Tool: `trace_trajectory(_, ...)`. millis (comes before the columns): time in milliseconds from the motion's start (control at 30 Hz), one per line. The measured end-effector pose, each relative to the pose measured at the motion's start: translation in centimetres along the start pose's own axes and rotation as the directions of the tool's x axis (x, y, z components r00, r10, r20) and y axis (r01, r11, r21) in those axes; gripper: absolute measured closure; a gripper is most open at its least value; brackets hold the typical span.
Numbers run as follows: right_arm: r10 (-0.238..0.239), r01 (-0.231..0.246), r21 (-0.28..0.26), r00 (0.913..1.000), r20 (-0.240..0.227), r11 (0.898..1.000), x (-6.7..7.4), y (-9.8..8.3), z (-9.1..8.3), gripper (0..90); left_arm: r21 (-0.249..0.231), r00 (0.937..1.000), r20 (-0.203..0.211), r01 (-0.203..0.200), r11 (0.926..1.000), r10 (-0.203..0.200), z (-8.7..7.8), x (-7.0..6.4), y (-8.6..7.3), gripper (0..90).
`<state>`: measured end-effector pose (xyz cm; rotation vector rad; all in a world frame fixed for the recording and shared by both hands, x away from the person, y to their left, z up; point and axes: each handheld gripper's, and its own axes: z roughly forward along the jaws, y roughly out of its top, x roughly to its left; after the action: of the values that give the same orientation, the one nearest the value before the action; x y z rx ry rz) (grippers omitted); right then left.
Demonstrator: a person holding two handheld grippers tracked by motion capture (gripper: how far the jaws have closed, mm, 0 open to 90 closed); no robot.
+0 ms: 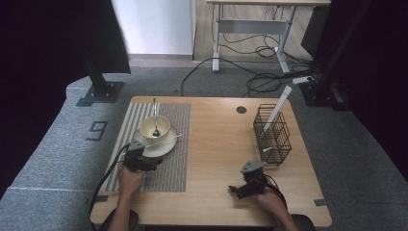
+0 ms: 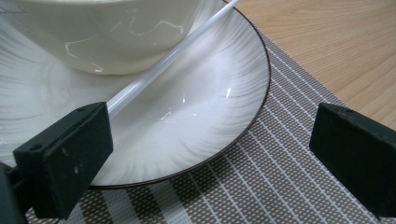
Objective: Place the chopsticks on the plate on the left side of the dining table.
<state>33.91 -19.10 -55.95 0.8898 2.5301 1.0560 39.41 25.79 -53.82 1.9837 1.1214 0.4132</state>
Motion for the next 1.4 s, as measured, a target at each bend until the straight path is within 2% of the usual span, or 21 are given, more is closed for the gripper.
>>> trace_trajectory(367,0.0,0.0,0.0,1.0,0.0,1.0,0.0,0.0,0.0,0.0,0.005,0.9998,-0.017,0.009,0.9999,-0.009,0.4,0.8,0.0,0.0)
trace_trajectory(733,0.0,0.0,0.0,1.0,0.0,1.0,0.0,0.0,0.0,0.0,0.006,0.9994,0.003,0.033,0.9994,-0.033,0.8,1.3,0.1,0.0)
trace_trajectory(1400,0.0,0.0,0.0,1.0,0.0,1.0,0.0,0.0,0.0,0.0,0.009,0.9997,0.003,0.022,0.9997,-0.022,1.0,1.5,0.1,0.0)
